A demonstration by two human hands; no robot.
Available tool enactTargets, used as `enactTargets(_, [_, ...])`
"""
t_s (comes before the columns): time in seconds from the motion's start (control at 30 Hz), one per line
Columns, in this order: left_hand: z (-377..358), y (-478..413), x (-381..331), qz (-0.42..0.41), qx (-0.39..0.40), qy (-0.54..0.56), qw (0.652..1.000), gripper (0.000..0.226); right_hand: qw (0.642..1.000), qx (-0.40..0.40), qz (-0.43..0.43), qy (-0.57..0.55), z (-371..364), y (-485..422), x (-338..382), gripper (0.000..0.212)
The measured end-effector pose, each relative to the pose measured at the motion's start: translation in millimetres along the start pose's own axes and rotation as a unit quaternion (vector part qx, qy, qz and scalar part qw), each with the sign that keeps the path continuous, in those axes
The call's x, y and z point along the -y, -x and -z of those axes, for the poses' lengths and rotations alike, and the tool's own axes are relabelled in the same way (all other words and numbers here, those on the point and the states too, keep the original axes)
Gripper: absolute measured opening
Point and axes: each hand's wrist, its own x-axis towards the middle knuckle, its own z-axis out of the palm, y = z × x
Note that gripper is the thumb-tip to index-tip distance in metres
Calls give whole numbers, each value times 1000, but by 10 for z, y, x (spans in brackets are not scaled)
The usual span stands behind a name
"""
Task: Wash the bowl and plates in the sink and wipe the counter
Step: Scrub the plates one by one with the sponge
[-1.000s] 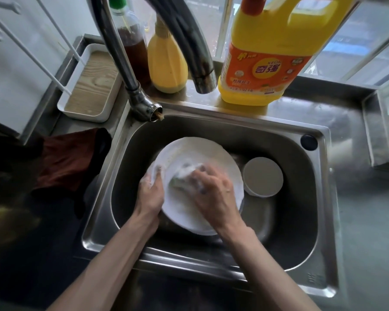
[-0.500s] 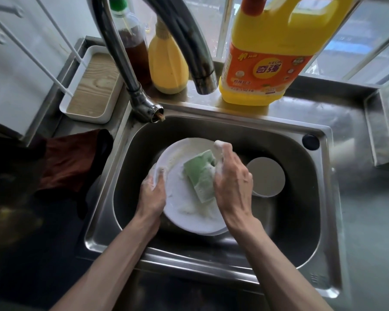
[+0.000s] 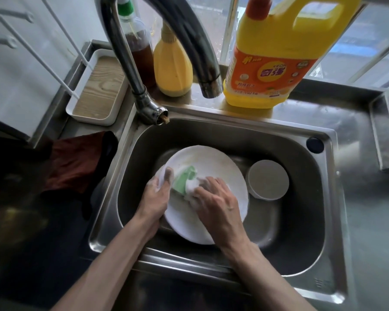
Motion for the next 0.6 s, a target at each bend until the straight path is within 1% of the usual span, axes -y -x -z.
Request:
enactTargets(0.07, [-24, 19, 22, -4, 5, -7, 1000, 37, 1000, -3, -8, 22, 2, -151, -33, 12])
enactTargets(0.13, [-36, 28, 39, -17, -6, -3, 1000, 29, 998, -18, -32, 55, 51, -306, -115, 7])
enactTargets(0.23, [9, 39, 42, -34, -25, 5, 999, 21, 986, -53, -127, 98, 153, -429, -296, 11])
enactTargets(0.3, [49, 40, 29, -31, -13, 7, 999, 21, 982, -60, -162, 77, 170, -400, -322, 16])
enactTargets(0.37, [71, 36, 18, -27, 14, 10, 999, 26, 989, -43, -140, 24, 135, -343, -240, 18])
enactTargets(0.43, [72, 31, 3, -19, 56, 3, 998, 36, 996, -9, -77, -36, 72, -322, -61, 20])
enactTargets(0.5, [60, 45, 6, -13, 89, -12, 996, 44, 998, 9, -29, -58, 35, -369, 33, 23])
enactTargets(0.53, [61, 47, 14, -16, 91, -12, 996, 44, 998, 1, -31, -54, 40, -411, 18, 24])
enactTargets(0.57, [67, 47, 22, -20, 87, -7, 996, 42, 997, -19, -54, -43, 53, -445, -38, 24])
enactTargets(0.6, [81, 44, 29, -24, 83, -6, 996, 40, 994, -50, -96, -29, 86, -472, -108, 23])
